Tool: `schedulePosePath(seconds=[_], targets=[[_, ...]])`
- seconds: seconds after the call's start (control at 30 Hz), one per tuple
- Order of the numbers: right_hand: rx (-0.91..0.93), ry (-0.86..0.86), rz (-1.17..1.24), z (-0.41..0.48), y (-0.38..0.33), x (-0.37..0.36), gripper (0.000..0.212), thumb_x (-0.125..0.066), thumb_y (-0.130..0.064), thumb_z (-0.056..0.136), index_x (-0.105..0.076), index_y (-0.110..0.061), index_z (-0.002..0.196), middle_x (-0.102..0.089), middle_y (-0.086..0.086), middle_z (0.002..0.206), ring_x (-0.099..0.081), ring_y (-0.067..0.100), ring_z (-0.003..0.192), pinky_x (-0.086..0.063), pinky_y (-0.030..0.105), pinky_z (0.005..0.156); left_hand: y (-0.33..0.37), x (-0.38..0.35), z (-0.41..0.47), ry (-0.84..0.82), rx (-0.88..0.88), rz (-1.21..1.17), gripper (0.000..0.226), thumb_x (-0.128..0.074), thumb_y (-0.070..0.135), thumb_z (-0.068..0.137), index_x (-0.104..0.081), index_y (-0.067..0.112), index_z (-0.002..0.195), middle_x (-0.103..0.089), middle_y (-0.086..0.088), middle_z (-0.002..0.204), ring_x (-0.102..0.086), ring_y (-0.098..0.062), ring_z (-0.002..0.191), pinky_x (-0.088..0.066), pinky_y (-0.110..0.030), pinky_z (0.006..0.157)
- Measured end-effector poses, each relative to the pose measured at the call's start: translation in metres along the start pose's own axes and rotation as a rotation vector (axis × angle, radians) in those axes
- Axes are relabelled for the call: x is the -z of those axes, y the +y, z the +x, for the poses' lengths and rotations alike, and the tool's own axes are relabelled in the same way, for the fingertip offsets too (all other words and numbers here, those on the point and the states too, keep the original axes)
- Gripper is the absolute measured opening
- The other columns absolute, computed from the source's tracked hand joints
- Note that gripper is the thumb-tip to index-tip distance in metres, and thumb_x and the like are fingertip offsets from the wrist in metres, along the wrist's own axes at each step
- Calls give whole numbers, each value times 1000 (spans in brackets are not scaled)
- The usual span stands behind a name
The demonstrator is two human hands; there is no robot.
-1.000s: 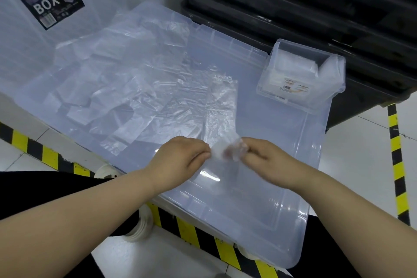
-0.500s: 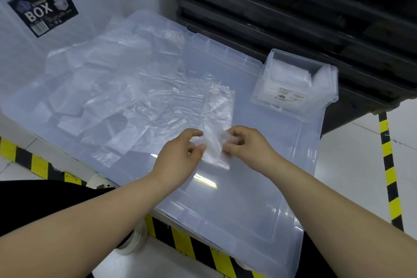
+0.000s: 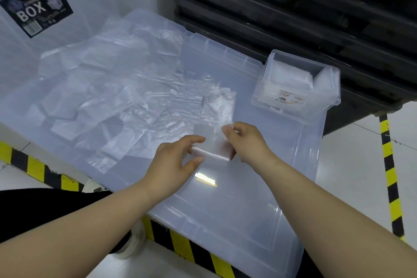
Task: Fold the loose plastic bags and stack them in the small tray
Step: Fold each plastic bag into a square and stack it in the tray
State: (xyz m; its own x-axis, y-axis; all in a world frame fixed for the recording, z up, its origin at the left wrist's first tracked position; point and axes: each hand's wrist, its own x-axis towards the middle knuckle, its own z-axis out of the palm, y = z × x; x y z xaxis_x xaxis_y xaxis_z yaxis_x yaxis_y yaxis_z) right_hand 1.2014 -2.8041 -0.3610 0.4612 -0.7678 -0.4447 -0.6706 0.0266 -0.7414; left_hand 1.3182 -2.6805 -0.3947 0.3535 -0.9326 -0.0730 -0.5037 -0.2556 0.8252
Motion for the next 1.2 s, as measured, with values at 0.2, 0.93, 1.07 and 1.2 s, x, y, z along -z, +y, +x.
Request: schedulePosePath(seconds=[0.2, 0.93, 1.07, 1.2], targets=[[-47, -127, 82, -2, -3, 9, 33, -57, -24, 90, -44, -22, 120, -62, -6, 79, -55, 2, 48, -37, 16, 47, 4, -3, 10, 56, -26, 14, 31, -61, 19, 85, -61, 21, 116, -53, 20, 72, -55, -4, 77, -40, -28, 92], [24, -62, 20, -1, 4, 5, 37, -50, -5, 88, -45, -12, 124, -56, -2, 63, -55, 7, 54, -40, 10, 46, -9, -15, 13, -4, -557, 702, 40, -38, 26, 81, -71, 13, 100, -68, -6, 110, -66, -20, 100, -32, -35, 96], [167, 81, -262, -9, 9, 5, 31, -56, -11, 87, -47, -10, 117, -50, -4, 77, -53, 15, 71, -37, 21, 63, -10, -12, 16, -66, -510, 721, 44, -37, 29, 82, -68, 13, 108, -65, -6, 116, -64, -20, 105, -34, -36, 98], [792, 260, -699, -23, 25, -1, 13, -65, -17, 66, -67, -8, 75, -63, 4, 75, -64, 25, 71, -48, 22, 63, -12, -12, 17, -73, -507, 734, 45, -38, 30, 82, -66, 12, 112, -64, -7, 118, -57, -20, 113, -24, -33, 98]])
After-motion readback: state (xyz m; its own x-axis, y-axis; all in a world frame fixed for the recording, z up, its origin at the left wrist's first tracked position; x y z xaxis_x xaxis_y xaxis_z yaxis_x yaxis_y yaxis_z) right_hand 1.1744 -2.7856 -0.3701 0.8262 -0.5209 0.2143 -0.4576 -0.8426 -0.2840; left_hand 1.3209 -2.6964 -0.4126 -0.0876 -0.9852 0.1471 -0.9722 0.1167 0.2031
